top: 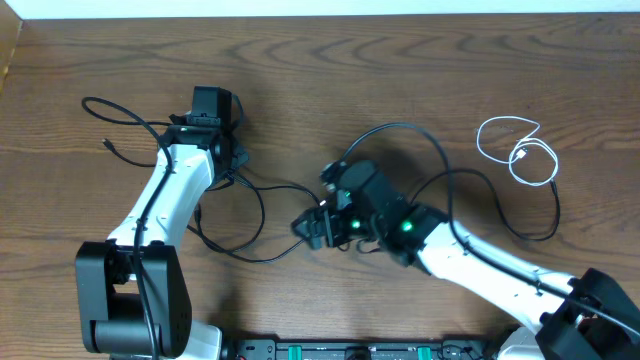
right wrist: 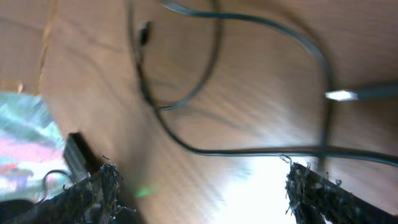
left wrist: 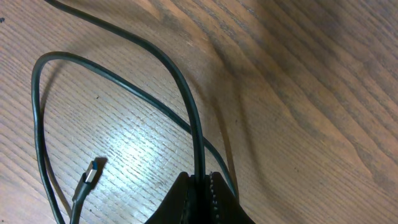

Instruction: Untangle cables

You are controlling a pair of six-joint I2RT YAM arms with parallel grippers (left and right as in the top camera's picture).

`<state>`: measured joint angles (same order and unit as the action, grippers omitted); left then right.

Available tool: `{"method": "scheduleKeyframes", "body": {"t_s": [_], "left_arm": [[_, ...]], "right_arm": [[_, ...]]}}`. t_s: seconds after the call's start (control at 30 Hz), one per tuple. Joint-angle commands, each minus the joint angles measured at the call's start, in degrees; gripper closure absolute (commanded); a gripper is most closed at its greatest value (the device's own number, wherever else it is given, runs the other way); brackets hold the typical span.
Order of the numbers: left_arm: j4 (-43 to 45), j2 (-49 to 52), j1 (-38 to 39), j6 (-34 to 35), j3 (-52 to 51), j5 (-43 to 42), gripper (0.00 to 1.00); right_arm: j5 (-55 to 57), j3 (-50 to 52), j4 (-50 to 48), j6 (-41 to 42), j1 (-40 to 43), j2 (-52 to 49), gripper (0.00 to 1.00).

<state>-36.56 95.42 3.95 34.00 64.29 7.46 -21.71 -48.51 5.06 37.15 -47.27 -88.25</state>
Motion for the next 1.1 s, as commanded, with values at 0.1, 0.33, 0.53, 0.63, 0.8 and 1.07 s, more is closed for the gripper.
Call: {"method": "scheduleKeyframes", "body": {"t_s": [0.1,0.33,0.53,0.63,0.8,1.07], "left_arm": [[-0.1,0.4,-0.2,-1.0,0.0,0.7,0.92],[-0.1,0.4,-0.2,-1.0,0.0,0.7,0.92],[-0.1,0.4,-0.2,-1.0,0.0,0.7,0.92],[-0.1,0.4,-0.2,-1.0,0.0,0.7,0.92],[-0.1,0.4,-0.2,-1.0,0.0,0.7,0.92],[-0.1,0.4,-0.2,-1.0,0.0,0.7,0.92]], "right_arm": [[3.8,0.3,-4.4,2.0,-5.4,-0.3,0.16],[3.8,0.3,-5.4,3.8,-6.8,-0.3,0.18],[3.5,0.3,-7.6,5.0,-8.3,-0.3,0.19],[3.5,0.3,-7.1,2.4,-8.3,-0.3,0.16],[4.1,0.3,-3.9,-1.0,-7.6,-0.3,0.12],[8.3,0.3,6.4,-2.1,-6.9,-0.3,0.01]]}}
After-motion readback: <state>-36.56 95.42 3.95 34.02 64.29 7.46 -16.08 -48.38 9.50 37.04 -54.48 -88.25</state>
